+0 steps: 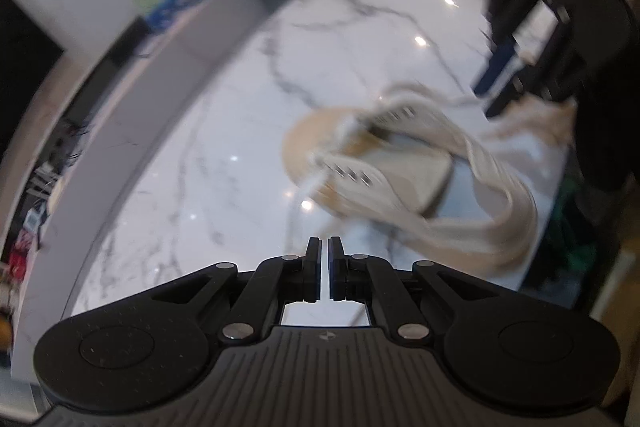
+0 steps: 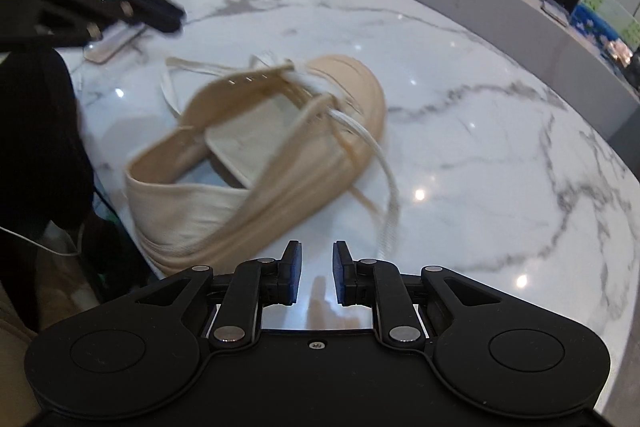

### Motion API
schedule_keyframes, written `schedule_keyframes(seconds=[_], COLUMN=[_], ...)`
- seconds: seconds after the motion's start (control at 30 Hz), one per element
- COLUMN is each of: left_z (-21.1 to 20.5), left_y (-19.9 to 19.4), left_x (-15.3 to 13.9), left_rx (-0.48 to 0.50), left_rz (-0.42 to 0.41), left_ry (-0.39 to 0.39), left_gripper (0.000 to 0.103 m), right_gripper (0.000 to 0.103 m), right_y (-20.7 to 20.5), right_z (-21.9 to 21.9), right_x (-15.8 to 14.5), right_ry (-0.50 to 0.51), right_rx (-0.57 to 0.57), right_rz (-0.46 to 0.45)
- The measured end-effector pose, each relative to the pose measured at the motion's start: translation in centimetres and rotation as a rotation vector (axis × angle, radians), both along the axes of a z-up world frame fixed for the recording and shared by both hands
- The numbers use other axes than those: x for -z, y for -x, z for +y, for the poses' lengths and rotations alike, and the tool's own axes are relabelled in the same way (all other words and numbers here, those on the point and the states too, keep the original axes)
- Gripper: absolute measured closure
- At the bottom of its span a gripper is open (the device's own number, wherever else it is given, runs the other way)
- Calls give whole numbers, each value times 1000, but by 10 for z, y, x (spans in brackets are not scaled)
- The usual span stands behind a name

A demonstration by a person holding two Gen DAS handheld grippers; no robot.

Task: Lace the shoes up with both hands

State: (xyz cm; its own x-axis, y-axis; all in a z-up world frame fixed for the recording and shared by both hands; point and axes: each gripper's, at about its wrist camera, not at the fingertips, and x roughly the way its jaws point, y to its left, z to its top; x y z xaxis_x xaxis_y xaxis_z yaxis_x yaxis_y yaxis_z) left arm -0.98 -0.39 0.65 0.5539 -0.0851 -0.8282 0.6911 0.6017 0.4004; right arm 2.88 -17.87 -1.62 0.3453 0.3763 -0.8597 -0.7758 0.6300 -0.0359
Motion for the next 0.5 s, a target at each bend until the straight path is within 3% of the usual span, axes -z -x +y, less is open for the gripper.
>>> schedule_keyframes(seconds=[0.13, 0.5], left_z=[1, 5], left_y=[-2, -25], left_x=[25, 67], left_rx=[48, 25], left_rz=[44, 144], left_ry=[-15, 58], left_gripper=[87, 83], right_gripper=[86, 85], right_y=[-1, -8], right_z=[3, 1], right_x=[3, 10], right_ry=[-15, 5], right_rx=[-4, 3], right_rz=[36, 71])
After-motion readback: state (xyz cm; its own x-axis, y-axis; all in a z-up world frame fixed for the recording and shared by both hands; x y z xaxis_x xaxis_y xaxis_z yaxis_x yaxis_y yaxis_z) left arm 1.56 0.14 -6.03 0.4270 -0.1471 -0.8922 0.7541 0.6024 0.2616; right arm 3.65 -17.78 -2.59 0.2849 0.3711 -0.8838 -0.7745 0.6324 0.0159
